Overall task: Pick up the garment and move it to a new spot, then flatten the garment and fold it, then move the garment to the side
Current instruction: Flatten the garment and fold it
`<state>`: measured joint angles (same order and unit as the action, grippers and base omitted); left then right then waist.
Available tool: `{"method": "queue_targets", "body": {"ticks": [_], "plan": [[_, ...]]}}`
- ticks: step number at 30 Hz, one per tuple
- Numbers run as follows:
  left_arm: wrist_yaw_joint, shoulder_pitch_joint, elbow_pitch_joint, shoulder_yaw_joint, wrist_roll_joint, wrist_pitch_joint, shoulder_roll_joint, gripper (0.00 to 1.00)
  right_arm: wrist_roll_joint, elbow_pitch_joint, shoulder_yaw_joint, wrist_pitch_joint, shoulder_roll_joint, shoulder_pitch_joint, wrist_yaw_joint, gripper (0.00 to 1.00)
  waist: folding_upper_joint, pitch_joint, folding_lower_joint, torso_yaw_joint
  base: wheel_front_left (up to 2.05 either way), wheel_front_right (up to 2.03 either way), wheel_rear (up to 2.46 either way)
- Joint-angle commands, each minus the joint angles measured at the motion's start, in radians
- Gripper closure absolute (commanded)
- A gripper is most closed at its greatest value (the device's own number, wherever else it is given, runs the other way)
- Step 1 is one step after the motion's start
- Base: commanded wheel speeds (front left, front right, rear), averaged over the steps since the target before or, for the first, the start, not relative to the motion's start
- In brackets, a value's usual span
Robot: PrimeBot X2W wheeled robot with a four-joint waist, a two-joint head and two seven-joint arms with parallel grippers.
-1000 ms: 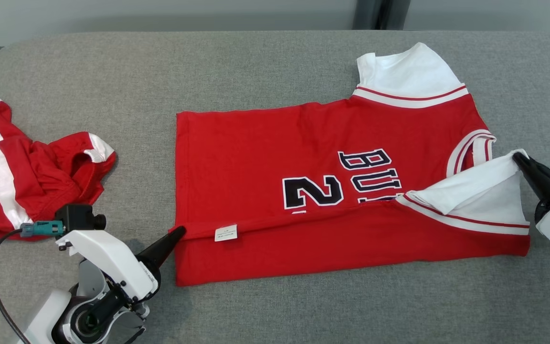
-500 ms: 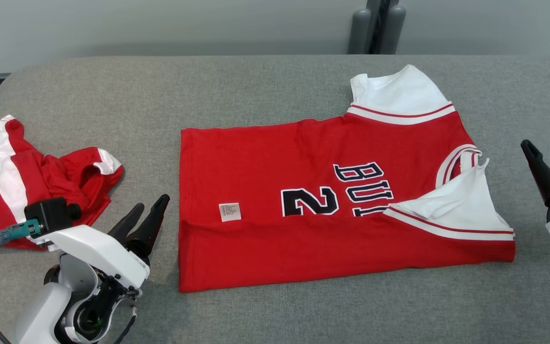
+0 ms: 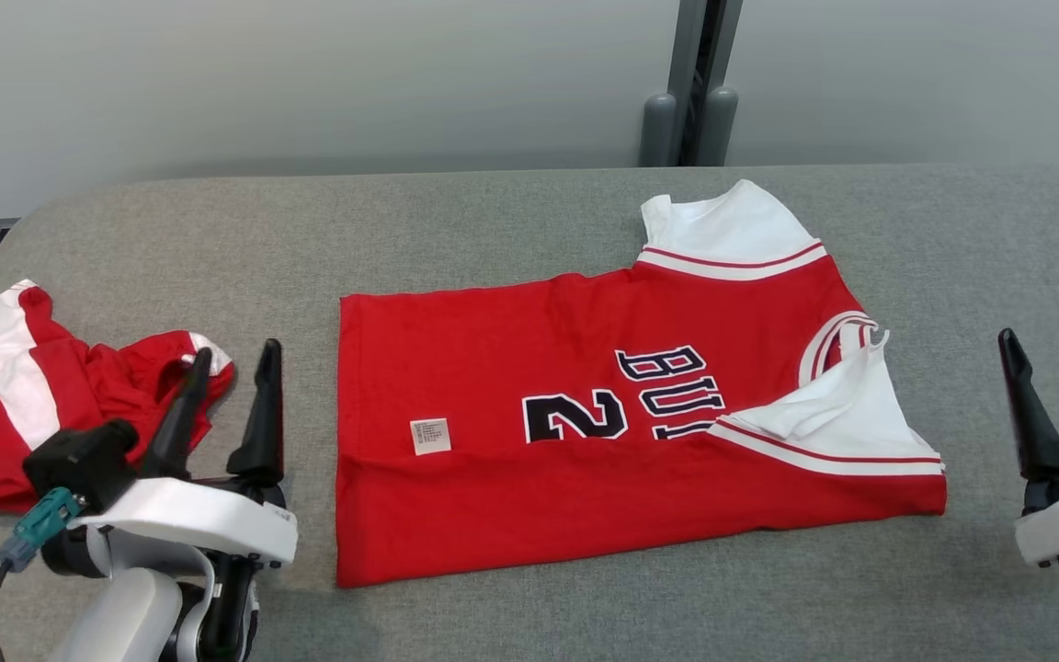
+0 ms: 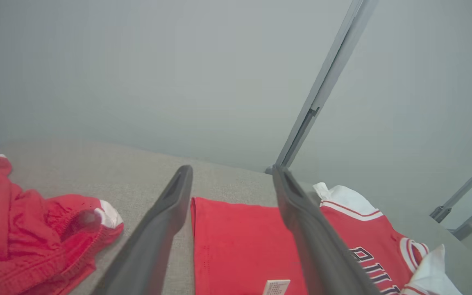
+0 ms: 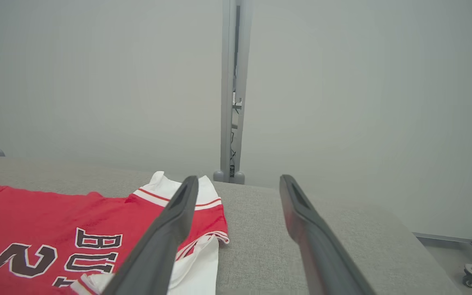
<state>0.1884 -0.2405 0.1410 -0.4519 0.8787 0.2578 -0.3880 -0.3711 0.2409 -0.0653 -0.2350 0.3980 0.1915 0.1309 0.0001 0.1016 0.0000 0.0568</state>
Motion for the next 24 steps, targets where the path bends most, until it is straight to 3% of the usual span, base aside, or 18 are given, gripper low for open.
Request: {"method": "queue_targets", "body": {"ticks": [1, 7, 13, 24], "plan": [[0.014, 0.01, -0.003, 0.031, -0.041, 0.005, 0.012, 0.0, 0.025, -0.006, 0.016, -0.013, -0.015, -0.015, 0.0, 0.0, -0.0001, 0.0, 0.0, -0.002, 0.0, 0.0, 0.0], [0.016, 0.102, -0.036, 0.178, -0.332, 0.007, 0.136, 0.0, 0.118, 0.0, 0.101, -0.03, -0.13, -0.075, 0.0, 0.0, -0.0001, 0.003, 0.0, -0.006, 0.0, 0.0, 0.0], [-0.018, 0.171, 0.059, 0.183, -0.529, 0.007, 0.207, 0.0, 0.158, 0.062, 0.137, -0.032, -0.19, -0.096, 0.0, 0.0, -0.0001, 0.009, 0.0, -0.002, 0.0, 0.0, 0.0], [-0.059, 0.16, 0.292, 0.186, -0.623, 0.008, 0.271, 0.0, 0.157, 0.262, 0.148, -0.031, -0.216, -0.029, 0.0, 0.0, -0.0001, 0.027, 0.0, 0.009, 0.0, 0.0, 0.0]]}}
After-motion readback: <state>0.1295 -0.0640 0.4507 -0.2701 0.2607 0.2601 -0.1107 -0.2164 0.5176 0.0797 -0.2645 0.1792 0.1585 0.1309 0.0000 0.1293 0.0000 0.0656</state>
